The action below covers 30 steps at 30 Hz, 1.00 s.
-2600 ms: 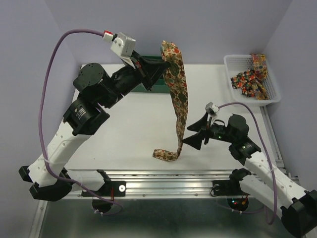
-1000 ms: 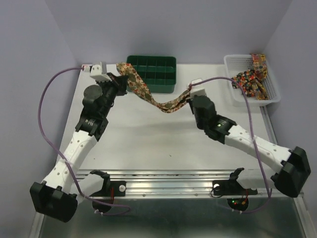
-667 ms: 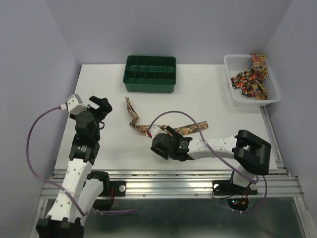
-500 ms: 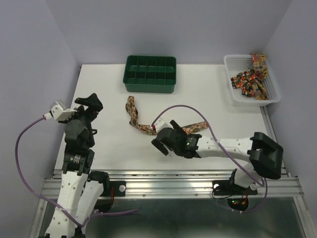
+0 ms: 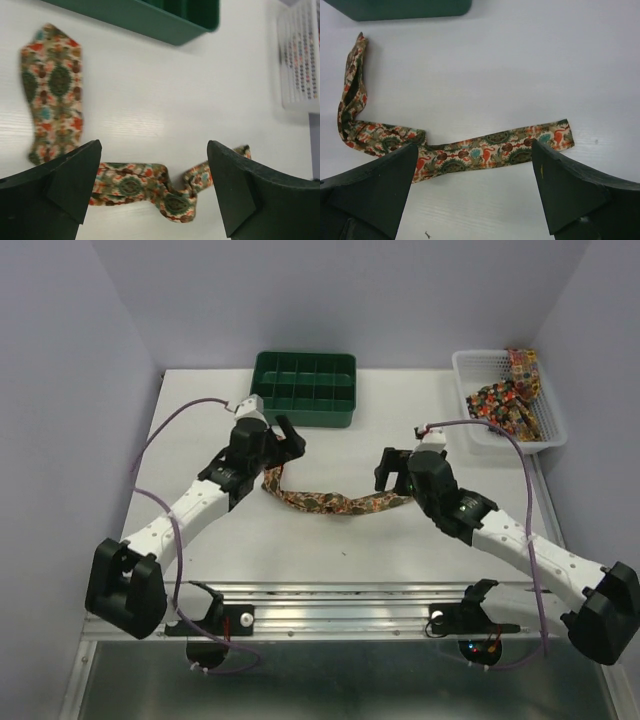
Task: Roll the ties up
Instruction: Flatten the tie
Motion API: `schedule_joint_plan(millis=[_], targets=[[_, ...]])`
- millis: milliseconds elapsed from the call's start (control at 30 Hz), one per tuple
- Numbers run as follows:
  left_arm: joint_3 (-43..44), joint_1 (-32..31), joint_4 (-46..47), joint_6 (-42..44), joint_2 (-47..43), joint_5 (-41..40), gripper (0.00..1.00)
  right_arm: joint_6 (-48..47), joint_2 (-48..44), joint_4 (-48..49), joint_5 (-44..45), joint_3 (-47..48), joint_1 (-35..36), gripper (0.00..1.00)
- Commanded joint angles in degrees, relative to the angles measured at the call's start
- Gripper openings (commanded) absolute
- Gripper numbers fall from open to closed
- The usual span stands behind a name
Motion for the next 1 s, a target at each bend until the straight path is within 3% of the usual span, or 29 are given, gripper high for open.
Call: schedule_joint_plan(millis=[0,67,167,433,600,767,967], targets=[[7.82,-5.45,2.82,1.80,7.16,2.66,0.99,7.33,6.78,2.37,-9.46,-0.98,-3.95,1.00],[9.15,-6.41,2.46,1.10,10.61,1.62,0.99,9.95,10.92,3.25,-10.60,0.77,-5.70,1.00],[12.13,-7.30,0.36,0.75,16.50,-0.23,0.99,10.76,18.40,6.76,-18.93,2.53,-9.92,1.00],[8.99,-7.21,-4.13,-2.59,22.05,-6.11,0.99,13.40,28.61,6.24,-20.54,1.67,-12.57,1.00],[2.76,-4.85,-7.38,-5.84,19.51,-12.52,0.99,15.33,28.36,5.28,-18.26,-0.98,-13.62,1.00],[-5.86,3.76,-5.19,-6.28,13.71,-9.21,0.99,16.74,24.49,3.26,-15.10,-4.23,-14.06,1.00],[-11.50,9.04,-13.16,-13.13,3.70,-16.05,0.99,18.59,21.23,0.88,-10.17,-5.29,-14.68,1.00]])
